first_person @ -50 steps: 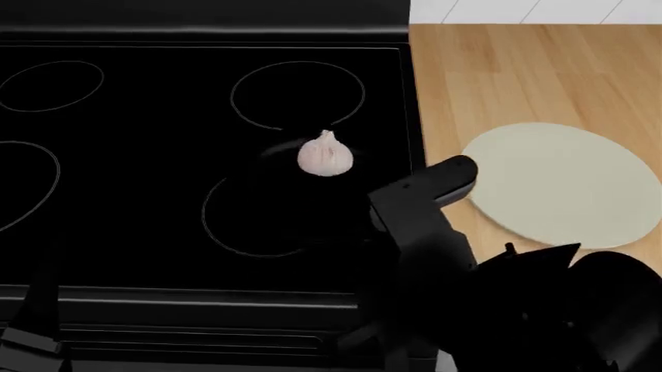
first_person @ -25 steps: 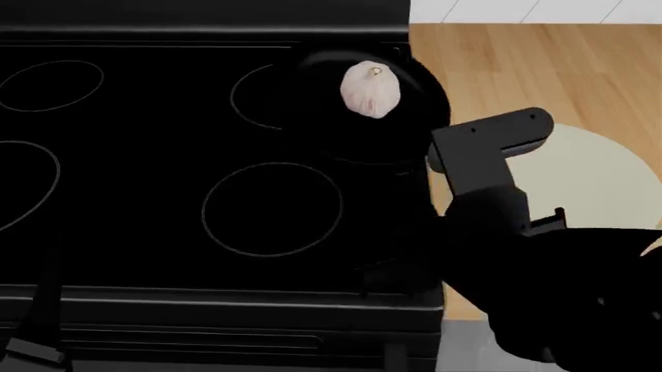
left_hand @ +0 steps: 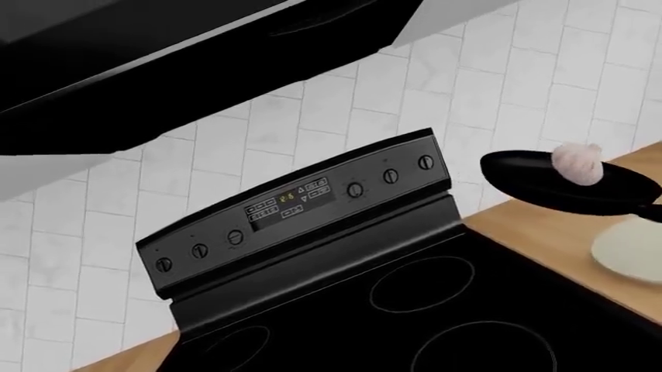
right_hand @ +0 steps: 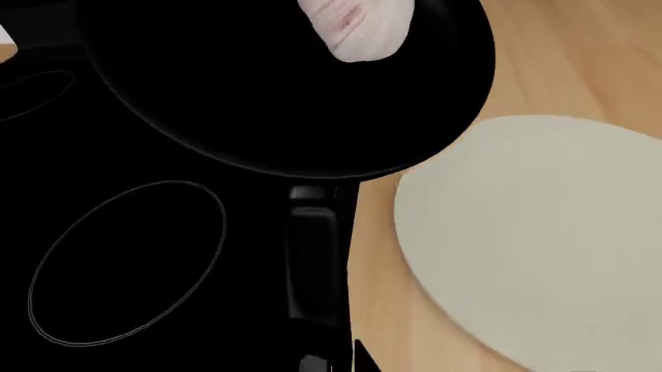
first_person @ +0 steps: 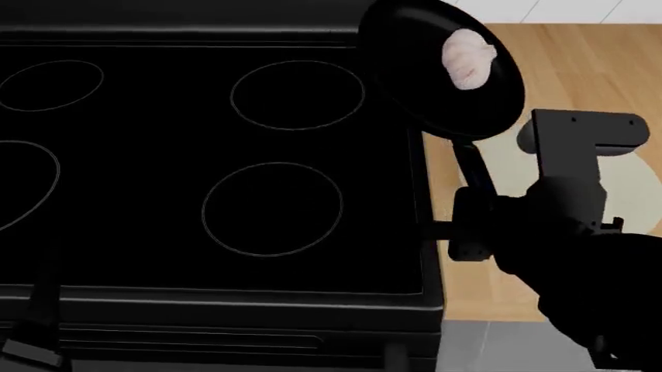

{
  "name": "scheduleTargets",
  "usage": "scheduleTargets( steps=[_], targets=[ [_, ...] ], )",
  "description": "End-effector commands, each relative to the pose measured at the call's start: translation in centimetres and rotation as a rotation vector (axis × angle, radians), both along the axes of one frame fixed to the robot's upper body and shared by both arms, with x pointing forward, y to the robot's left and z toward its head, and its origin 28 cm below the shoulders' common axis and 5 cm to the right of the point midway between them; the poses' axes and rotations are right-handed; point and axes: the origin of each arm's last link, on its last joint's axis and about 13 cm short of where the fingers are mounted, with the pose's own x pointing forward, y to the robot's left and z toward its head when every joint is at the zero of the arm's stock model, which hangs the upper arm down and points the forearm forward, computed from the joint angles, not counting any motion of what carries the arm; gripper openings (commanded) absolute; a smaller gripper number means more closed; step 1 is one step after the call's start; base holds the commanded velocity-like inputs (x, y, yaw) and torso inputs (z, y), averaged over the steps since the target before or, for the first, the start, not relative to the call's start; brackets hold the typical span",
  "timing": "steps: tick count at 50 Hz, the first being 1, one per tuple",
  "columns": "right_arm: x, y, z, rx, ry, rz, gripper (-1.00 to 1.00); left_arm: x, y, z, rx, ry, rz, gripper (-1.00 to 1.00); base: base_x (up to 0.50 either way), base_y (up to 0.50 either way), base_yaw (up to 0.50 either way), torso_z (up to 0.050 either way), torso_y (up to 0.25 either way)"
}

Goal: Pick up the pan and dump the vegetables in it onto the plate. Then return the pan to the stove.

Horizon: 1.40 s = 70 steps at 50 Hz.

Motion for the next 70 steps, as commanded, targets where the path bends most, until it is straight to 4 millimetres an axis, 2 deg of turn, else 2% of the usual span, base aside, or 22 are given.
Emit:
scheduleTargets(
  steps=[1, 11, 15, 18, 27, 29, 35, 37, 43, 51, 56, 70],
  targets=[
    [2.0, -1.0, 0.0, 0.067, -0.036, -0.039, -1.00, -0.6, 0.0, 0.3, 0.019, -0.007, 0.005, 1.00, 0.00, 0.00, 0.00, 0.000, 0.000],
    [4.8, -0.2, -0.4, 0.227, -0.097, 0.048, -1.00, -1.1, -0.3, 0.7, 0.031, -0.001, 0.005, 1.00, 0.00, 0.00, 0.00, 0.002, 0.002],
    [4.5, 0.2, 1.5, 0.290, -0.192, 0.111, -1.00, -0.8, -0.7, 0.8, 0.037, 0.008, 0.002, 1.00, 0.00, 0.00, 0.00, 0.000, 0.003],
    [4.4, -0.1, 1.5, 0.332, -0.207, 0.115, -1.00, -0.9, -0.8, 0.8, 0.037, 0.011, 0.000, 1.00, 0.00, 0.00, 0.00, 0.000, 0.003],
    [5.2, -0.7, -2.1, 0.403, -0.156, 0.088, -1.00, -1.1, -1.0, 0.9, 0.022, 0.011, -0.033, 1.00, 0.00, 0.00, 0.00, 0.000, 0.001],
    [5.3, -0.9, -3.4, 0.421, -0.132, 0.071, -1.00, -1.2, -1.2, 0.9, 0.024, 0.004, -0.068, 1.00, 0.00, 0.00, 0.00, 0.000, 0.000],
    [4.9, -1.7, -5.6, 0.485, -0.110, 0.028, -1.00, -1.3, -0.8, 1.6, 0.062, -0.057, -0.105, 1.00, 0.00, 0.00, 0.00, 0.000, 0.002],
    [4.7, -2.0, -6.9, 0.500, -0.102, 0.016, -1.00, -1.3, -0.7, 1.8, 0.069, -0.070, -0.110, 1.00, 0.00, 0.00, 0.00, 0.000, 0.000],
    [3.8, -2.2, -5.9, 0.555, -0.205, 0.093, -1.00, -1.5, -0.7, 1.4, 0.073, -0.045, -0.121, 1.00, 0.00, 0.00, 0.00, 0.002, 0.002],
    [3.4, -2.4, -5.6, 0.593, -0.241, 0.110, -1.00, -1.6, -0.8, 1.0, 0.072, -0.019, -0.144, 1.00, 0.00, 0.00, 0.00, 0.000, 0.003],
    [3.1, -2.4, -5.2, 0.620, -0.267, 0.154, -1.00, -1.8, -1.5, -0.3, 0.054, 0.035, -0.197, 1.00, 0.00, 0.00, 0.00, 0.000, 0.002],
    [3.7, -2.6, -7.6, 0.770, -0.295, 0.153, -1.00, -1.8, -1.4, 0.5, 0.071, 0.006, -0.215, 1.00, 0.00, 0.00, 0.00, 0.001, 0.001]
  ],
)
